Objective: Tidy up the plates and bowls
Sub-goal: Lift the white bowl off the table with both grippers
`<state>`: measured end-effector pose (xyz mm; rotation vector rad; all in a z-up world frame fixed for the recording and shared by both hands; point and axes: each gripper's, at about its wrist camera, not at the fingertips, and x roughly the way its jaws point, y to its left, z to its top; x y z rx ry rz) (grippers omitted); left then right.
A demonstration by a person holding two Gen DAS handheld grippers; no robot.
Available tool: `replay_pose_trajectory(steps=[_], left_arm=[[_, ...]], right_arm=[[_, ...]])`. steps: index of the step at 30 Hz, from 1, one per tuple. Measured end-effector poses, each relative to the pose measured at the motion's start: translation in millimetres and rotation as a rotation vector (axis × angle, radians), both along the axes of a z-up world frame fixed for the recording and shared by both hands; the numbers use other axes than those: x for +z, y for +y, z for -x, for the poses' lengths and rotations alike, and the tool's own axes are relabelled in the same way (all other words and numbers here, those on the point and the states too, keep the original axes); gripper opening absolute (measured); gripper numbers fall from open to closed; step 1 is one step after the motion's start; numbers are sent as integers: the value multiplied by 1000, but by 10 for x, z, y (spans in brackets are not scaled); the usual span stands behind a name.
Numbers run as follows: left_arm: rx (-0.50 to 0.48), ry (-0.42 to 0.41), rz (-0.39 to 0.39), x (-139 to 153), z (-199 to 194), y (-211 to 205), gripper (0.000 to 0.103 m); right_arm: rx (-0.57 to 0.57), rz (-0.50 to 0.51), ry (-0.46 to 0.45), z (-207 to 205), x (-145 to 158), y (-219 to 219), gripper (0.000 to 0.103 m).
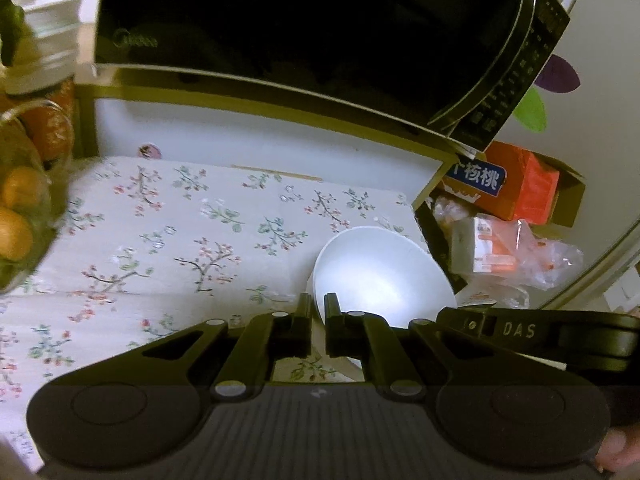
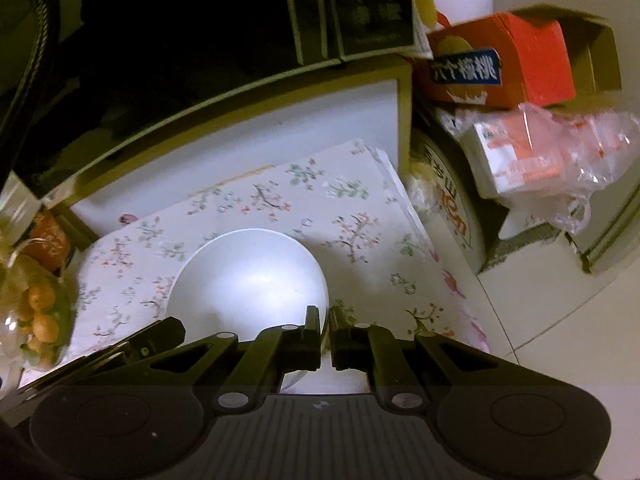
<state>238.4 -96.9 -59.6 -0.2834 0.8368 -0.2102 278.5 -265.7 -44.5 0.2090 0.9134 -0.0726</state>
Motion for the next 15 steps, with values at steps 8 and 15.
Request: replay_pose_trajectory(steps=[8, 15], left_arm=[[37, -8, -36, 207, 242, 52, 4], [43, -35, -58, 454, 562, 58, 4]], right_arm=[[63, 18, -51, 206, 234, 160, 6], [111, 27, -89, 474, 424, 239, 6]])
